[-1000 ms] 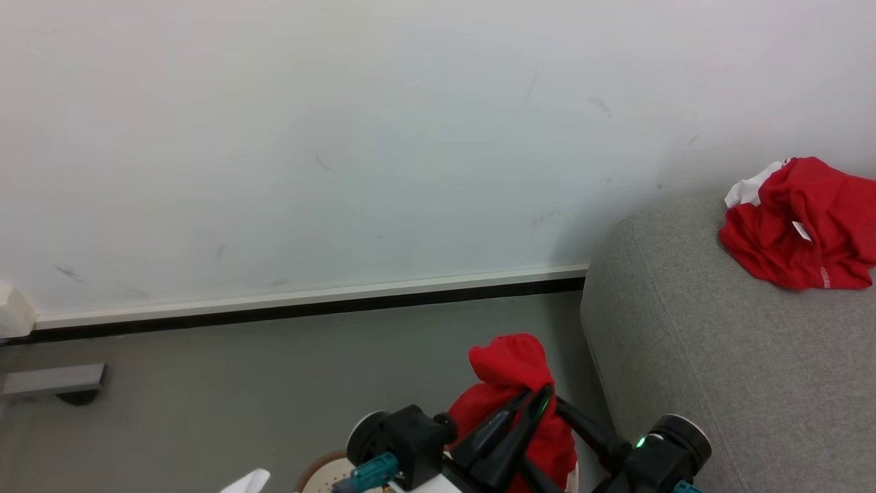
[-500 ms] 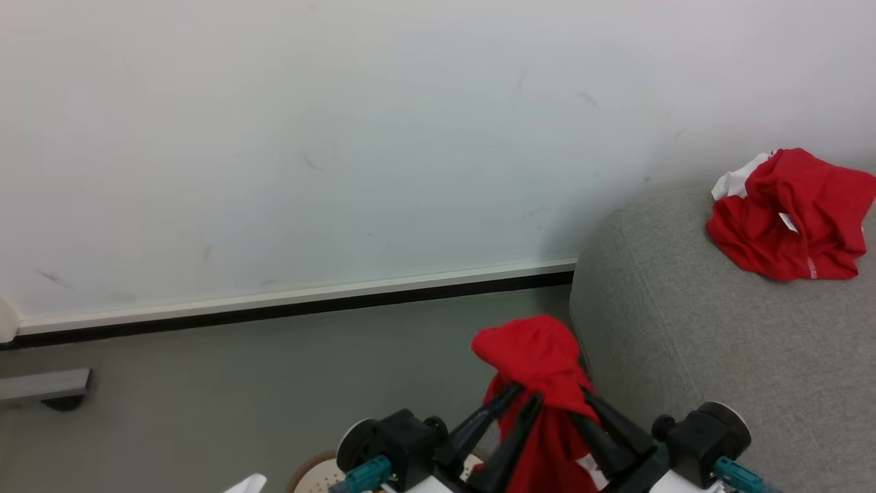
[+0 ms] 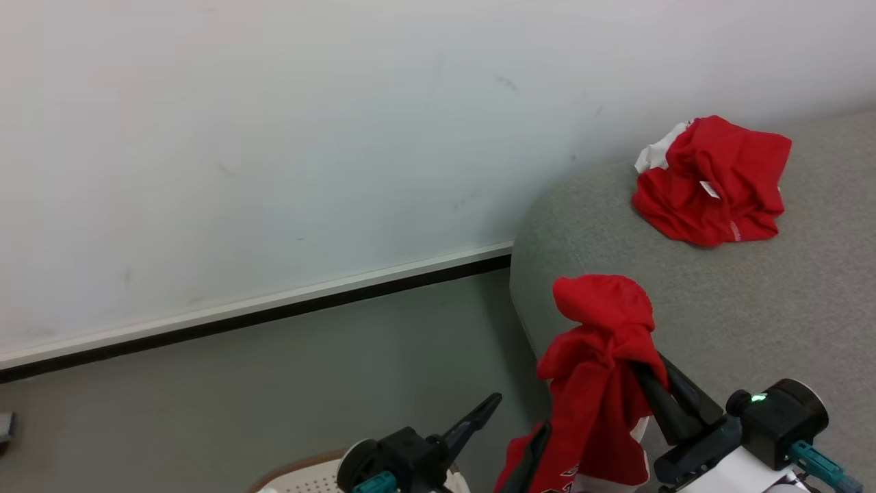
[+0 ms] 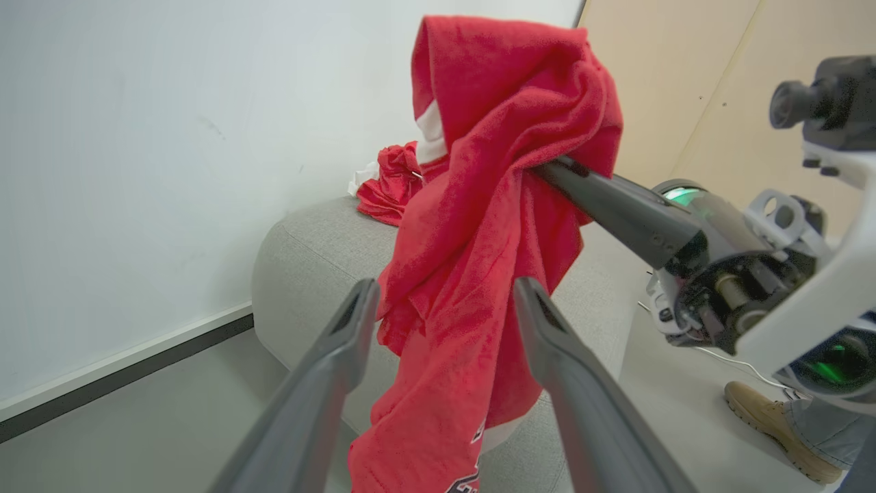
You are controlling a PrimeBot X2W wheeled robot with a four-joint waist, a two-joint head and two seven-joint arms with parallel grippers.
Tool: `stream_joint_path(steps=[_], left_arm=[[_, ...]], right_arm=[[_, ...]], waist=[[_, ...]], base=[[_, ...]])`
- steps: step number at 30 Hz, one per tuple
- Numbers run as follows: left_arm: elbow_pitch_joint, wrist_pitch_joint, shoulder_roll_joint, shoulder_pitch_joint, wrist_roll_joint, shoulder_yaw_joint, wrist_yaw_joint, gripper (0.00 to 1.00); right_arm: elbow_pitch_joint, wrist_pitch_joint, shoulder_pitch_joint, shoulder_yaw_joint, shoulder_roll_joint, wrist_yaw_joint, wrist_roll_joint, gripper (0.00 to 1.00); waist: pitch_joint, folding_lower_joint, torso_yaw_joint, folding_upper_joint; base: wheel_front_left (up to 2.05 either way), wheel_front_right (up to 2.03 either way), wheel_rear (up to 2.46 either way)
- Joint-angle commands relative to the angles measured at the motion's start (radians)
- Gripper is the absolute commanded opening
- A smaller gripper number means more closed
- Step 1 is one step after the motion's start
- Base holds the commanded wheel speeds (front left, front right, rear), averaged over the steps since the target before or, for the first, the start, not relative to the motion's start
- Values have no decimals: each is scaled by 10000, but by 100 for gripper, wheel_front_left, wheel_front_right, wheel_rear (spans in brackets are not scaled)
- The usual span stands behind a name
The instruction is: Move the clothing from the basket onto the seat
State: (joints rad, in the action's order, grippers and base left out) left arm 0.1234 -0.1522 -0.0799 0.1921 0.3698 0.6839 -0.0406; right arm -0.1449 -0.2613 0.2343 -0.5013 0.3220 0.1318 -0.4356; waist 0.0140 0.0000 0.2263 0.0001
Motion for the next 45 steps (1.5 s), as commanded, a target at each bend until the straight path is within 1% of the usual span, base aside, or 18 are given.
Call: stream_joint_path(steps=[1,9,15,24,30,34,38,40,43,45], left_arm=[[53,-93,-21,-34,-84,-22,-3,100],[486,-294,88,192,48,164,-25,100],[613,-386,125,321,93,228,34,100],[645,-339,25,611,12,277,19,100],[570,-229,-205,944,-131,186,94,100],[445,-125,-383,1289,-265,96,128,100],[292,-20,-625,1727,-351,-83,177,100],[191,26,-728,1970,-430,-157,203,100],[87,76,-894,2341,-525,-290,201,100],[-16,74,-934,2608,-608,-364,216,100]], right_arm=[[82,11,-118,70,99,-24,5,0],[446,227,-405,716,320,-24,134,0],[685,318,-551,1024,360,-24,238,0],[840,266,-582,1393,265,-23,306,0],[771,190,-56,1778,289,-24,303,0],[679,154,687,2136,380,-23,429,0],[533,269,1903,2683,494,-25,459,0],[368,377,2710,3097,663,-25,571,0],[5,643,4037,3713,858,-25,446,0],[-329,888,5006,4122,1163,-25,546,0]], waist=[[-81,0,282,-1],[-251,0,1036,-1],[-357,0,1320,-1],[-834,0,1250,-1],[-1521,0,1020,-1],[-2193,0,825,-1],[-3034,0,638,-1],[-3482,0,519,-1],[-4156,0,318,-1],[-4625,0,147,-1]], base=[[0,0,0],[0,0,0],[0,0,0],[0,0,0],[0,0,0],[0,0,0],[0,0,0],[0,0,0],[0,0,0],[0,0,0]])
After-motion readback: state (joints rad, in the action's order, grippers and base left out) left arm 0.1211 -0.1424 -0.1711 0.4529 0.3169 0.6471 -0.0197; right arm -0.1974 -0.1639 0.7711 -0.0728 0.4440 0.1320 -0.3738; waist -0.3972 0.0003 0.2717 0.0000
